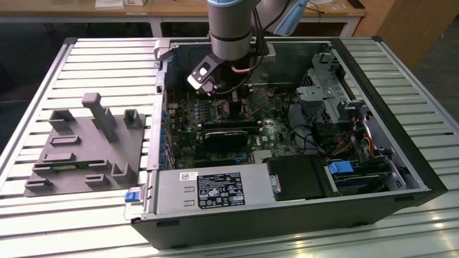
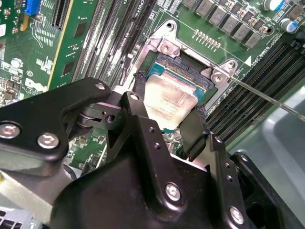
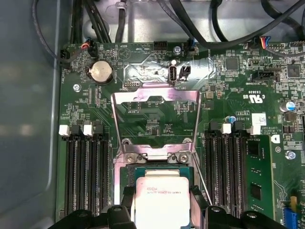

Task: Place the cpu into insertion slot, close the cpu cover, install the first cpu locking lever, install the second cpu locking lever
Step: 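Place the cpu into insertion slot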

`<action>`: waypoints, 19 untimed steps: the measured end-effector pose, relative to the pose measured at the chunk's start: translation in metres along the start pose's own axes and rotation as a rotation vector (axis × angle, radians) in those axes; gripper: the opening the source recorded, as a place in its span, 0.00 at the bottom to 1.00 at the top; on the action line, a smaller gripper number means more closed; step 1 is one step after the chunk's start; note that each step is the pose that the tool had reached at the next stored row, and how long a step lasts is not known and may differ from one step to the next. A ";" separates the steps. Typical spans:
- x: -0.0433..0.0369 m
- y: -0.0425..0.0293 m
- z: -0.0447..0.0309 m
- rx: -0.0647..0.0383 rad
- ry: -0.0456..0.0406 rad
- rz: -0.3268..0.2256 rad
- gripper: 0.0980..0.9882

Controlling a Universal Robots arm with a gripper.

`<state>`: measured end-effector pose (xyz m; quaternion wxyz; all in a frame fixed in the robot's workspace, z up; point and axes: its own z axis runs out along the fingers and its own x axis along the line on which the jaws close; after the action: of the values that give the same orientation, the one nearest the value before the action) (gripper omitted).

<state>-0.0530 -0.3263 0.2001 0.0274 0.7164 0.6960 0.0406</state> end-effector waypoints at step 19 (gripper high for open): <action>0.0033 -0.0027 0.0051 0.000 0.0022 0.005 0.49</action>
<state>-0.0551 -0.3229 0.1948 0.0266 0.7181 0.6942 0.0415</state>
